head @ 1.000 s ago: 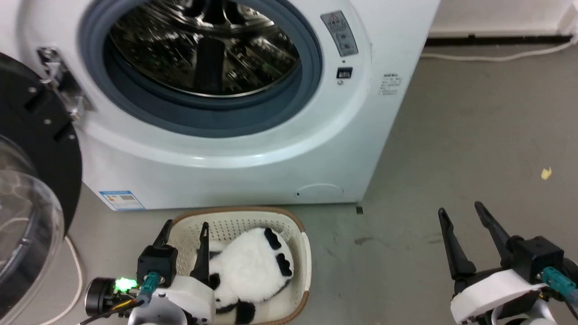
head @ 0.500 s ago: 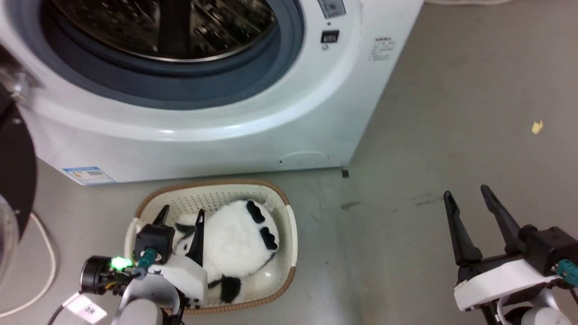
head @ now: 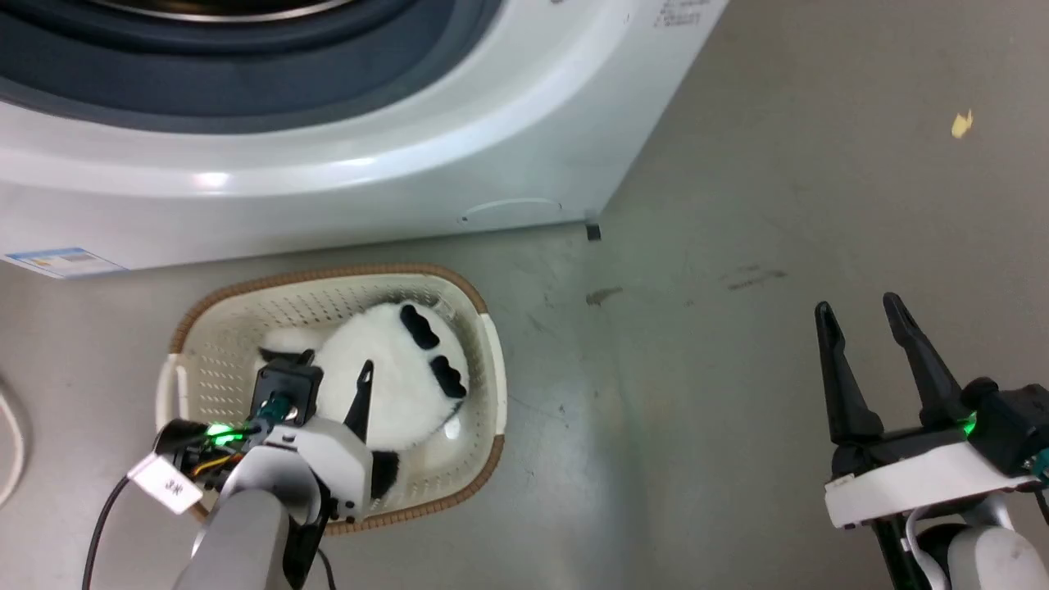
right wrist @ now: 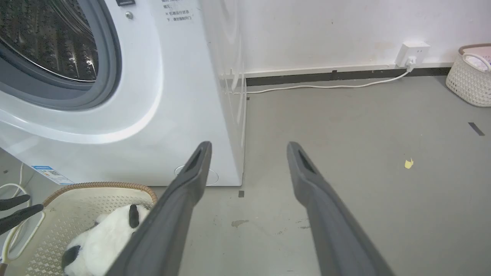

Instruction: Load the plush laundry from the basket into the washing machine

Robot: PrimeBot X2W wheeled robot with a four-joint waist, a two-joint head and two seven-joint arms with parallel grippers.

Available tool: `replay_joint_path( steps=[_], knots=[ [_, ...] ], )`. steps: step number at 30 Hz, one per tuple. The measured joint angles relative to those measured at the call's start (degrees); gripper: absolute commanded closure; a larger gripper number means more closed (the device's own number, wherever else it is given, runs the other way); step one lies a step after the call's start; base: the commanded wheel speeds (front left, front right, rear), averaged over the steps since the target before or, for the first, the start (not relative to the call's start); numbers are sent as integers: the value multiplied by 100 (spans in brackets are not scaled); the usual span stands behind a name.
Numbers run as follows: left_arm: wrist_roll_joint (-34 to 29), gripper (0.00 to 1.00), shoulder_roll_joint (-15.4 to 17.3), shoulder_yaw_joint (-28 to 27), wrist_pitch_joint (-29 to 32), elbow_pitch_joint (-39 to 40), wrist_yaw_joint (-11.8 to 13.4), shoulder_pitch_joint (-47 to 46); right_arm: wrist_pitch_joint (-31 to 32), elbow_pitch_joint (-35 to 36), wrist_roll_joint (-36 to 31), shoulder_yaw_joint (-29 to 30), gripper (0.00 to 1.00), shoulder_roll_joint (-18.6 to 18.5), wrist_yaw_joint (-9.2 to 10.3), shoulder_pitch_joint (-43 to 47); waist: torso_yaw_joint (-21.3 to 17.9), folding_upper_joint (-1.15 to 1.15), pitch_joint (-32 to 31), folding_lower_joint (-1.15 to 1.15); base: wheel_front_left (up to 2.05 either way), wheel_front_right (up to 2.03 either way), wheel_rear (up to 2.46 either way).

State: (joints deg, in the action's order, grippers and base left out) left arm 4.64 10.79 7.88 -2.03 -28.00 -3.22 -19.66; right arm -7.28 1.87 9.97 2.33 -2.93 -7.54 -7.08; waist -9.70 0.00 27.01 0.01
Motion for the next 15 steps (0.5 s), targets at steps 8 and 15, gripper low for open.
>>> replay_joint_path(
  steps=[8, 15],
  knots=[
    [249, 0, 277, 403, 258, -656, -78, -578, -102, 14, 204, -64, 0, 0, 0, -93, -172, 0, 494, 0, 0, 0, 0],
    [327, 0, 485, 717, 589, -1233, -123, -1011, -194, 32, 376, -76, 0, 0, 0, -185, -313, 0, 911, 0, 0, 0, 0]
  ],
)
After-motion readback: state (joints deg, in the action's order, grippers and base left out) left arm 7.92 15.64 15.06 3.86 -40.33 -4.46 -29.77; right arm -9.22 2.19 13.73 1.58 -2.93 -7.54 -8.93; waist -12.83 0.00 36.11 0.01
